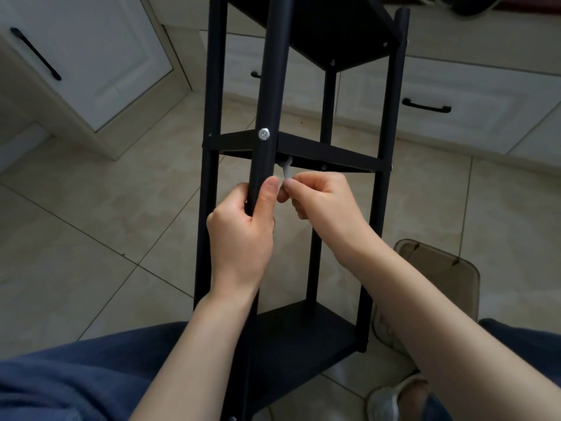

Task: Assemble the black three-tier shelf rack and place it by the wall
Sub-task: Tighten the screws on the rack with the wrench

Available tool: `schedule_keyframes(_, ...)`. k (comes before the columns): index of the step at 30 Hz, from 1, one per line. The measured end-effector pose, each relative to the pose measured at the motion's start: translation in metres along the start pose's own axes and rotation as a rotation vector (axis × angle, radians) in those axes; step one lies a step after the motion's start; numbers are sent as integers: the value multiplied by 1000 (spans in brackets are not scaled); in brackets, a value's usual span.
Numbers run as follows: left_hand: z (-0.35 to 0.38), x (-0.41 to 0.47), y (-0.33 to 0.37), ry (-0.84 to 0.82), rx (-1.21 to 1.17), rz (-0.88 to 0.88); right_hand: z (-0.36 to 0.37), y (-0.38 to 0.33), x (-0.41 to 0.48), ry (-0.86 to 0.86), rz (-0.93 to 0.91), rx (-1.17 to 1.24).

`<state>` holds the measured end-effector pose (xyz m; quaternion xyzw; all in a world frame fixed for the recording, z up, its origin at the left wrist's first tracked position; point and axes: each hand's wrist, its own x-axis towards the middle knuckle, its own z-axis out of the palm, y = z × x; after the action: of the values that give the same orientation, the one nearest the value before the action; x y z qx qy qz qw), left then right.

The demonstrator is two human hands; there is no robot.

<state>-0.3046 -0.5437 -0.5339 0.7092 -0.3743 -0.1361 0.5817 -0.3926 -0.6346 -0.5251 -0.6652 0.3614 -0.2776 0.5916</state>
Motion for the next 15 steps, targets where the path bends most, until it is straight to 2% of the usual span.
schedule_keyframes(4,-2,1,-1,-9,21,25,0,-4,3,-42,9,12)
schedule_keyframes(9,-1,0,-3,-7,45,39,-3,-2,9,22,-32,67)
schedule_keyframes(15,0,0,-4,5,65,63,1,2,11,29,-92,27)
